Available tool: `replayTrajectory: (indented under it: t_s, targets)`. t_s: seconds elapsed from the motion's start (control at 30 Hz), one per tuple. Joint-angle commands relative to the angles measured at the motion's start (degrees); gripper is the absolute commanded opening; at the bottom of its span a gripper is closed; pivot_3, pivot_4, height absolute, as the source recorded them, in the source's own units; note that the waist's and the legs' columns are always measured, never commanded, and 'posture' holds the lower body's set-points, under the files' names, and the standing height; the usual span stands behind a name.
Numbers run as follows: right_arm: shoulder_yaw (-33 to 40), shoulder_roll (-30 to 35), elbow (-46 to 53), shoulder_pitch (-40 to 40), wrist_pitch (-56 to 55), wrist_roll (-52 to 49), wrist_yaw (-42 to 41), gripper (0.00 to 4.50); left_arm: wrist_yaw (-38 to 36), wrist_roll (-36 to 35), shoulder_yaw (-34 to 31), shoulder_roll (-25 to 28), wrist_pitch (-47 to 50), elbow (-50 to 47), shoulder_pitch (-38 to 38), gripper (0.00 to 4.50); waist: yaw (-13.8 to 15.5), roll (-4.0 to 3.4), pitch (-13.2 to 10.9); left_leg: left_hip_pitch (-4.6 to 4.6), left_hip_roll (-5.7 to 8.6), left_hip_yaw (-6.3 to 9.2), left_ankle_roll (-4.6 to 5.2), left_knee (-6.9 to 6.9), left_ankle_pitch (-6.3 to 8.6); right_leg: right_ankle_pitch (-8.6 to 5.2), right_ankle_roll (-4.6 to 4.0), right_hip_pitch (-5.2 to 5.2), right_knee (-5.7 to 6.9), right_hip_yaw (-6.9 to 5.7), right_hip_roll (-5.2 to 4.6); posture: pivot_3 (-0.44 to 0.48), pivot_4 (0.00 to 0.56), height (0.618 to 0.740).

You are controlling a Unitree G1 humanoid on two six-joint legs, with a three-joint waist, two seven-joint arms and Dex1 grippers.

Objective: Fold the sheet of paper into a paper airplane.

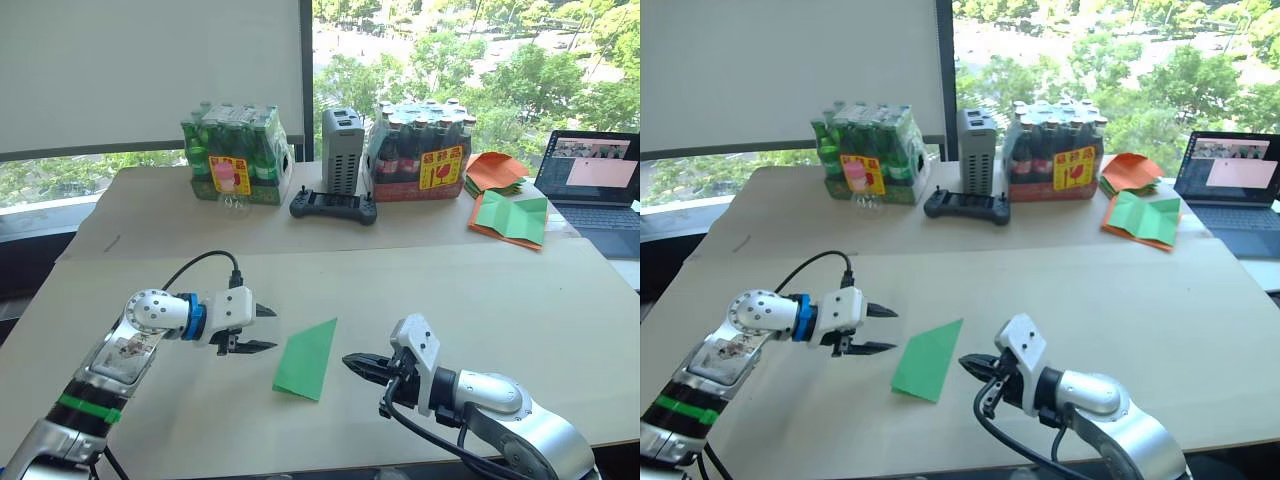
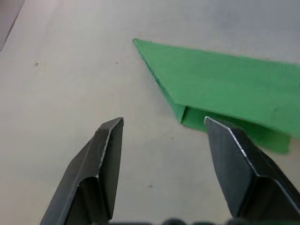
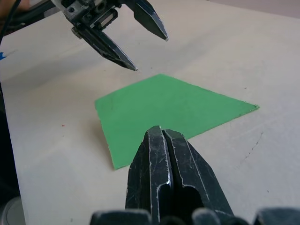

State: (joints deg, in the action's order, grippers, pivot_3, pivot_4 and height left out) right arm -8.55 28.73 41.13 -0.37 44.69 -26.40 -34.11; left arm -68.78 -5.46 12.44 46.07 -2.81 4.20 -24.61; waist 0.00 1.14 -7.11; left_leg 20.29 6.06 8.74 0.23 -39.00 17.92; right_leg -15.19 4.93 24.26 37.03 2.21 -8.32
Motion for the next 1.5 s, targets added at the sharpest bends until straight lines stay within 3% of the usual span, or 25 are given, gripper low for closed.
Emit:
replayTrajectory:
  t_s: [0.03, 0.13, 0.23, 0.4, 0.6, 0.9, 1.07, 1.23, 1.37, 1.5]
  targets:
    - [0.3, -0.3, 0.6, -0.7, -0.1, -0.6, 1.2, 0.00, -2.0, 8.9, 4.5, -0.3, -28.8, 15.7, -9.8, 2.74, 0.1, 0.08, -0.1, 0.01, 0.00, 0.00, 0.00, -0.01, 0.00, 0.01, -0.01, -0.01, -0.01, -0.03, 0.00, 0.000, 0.150, 0.735]
    - [0.1, -0.3, -0.2, -1.0, -0.5, 0.0, 1.7, 0.00, -3.1, 11.9, 8.7, -3.5, -50.0, 28.9, -19.5, 2.74, 0.7, 0.31, -0.2, 0.11, 0.02, 0.02, 0.00, -0.11, 0.00, 0.03, -0.02, -0.01, -0.05, -0.14, -0.02, 0.000, 0.150, 0.735]
    - [-0.4, 0.0, -1.1, -1.1, -0.8, 1.2, 2.6, 0.00, -3.6, 10.5, 11.5, -6.8, -62.5, 36.6, -24.1, 2.74, 0.6, 0.33, -0.2, 0.26, 0.12, 0.05, 0.07, -0.27, 0.03, 0.09, 0.07, 0.01, -0.11, -0.23, -0.12, 0.000, 0.150, 0.735]
    - [0.0, -0.2, -1.0, -0.7, -1.0, 1.7, 3.7, 0.00, -5.3, 7.6, 14.8, -8.9, -68.9, 42.9, -26.4, 2.74, -1.0, 0.35, -0.2, 0.52, 0.11, 0.07, 0.16, -0.44, 0.09, 0.13, 0.15, 0.15, 0.07, -0.29, -0.11, 0.000, 0.150, 0.735]
    - [0.6, -0.5, -0.3, -0.1, -0.7, 1.8, 5.7, 0.00, -6.1, 6.0, 18.7, -11.5, -72.7, 46.1, -28.1, 2.74, -0.8, 0.35, -0.2, 0.75, 0.20, 0.23, 0.18, -0.95, 0.09, 0.16, 0.21, 0.16, 0.07, -0.42, -0.09, 0.000, 0.150, 0.735]
    - [-1.0, -1.3, -0.3, 0.1, -0.9, 1.6, 6.9, 0.00, -6.4, 4.9, 20.2, -10.5, -74.6, 47.0, -28.3, 0.02, -1.1, 0.35, -0.2, 0.77, 0.21, 0.35, 0.19, -1.06, 0.10, 0.19, 0.25, 0.12, 0.11, -0.51, -0.09, 0.000, 0.150, 0.735]
    - [-0.7, -1.4, -1.5, -0.9, -1.2, 1.5, 6.8, 0.00, -2.0, 10.4, 18.2, -9.4, -73.8, 46.6, -27.2, 0.02, -1.1, 0.35, -0.2, 0.77, 0.22, 0.35, 0.19, -1.07, 0.10, 0.19, 0.25, 0.11, 0.10, -0.51, -0.09, 0.000, 0.150, 0.735]
    - [2.8, -2.0, -3.0, -1.8, -1.4, 1.3, 8.1, 0.00, 6.1, 17.5, 13.5, -6.5, -59.1, 36.3, -22.2, 0.02, -1.2, 0.35, -0.2, 0.77, 0.22, 0.35, 0.19, -1.07, 0.10, 0.19, 0.25, 0.11, 0.11, -0.51, -0.09, 0.000, 0.150, 0.735]
    - [4.5, -0.3, -4.7, -1.4, -2.8, 3.5, 8.2, 0.00, 8.7, 23.7, 8.2, -5.0, -26.5, 14.0, -13.1, 0.02, -1.3, 0.29, -0.2, 0.77, 0.23, 0.37, 0.19, -1.06, 0.10, 0.18, 0.25, 0.13, 0.20, -0.51, -0.08, 0.000, 0.150, 0.735]
    - [4.7, -0.8, -5.5, -2.4, -3.2, 3.6, 8.4, 0.00, 11.3, 26.8, 5.3, -9.3, -5.7, -1.7, -8.1, 0.02, -1.1, 0.26, -0.3, 0.77, 0.22, 0.38, 0.19, -1.08, 0.10, 0.18, 0.25, 0.15, 0.56, -0.53, -0.06, 0.000, 0.150, 0.735]
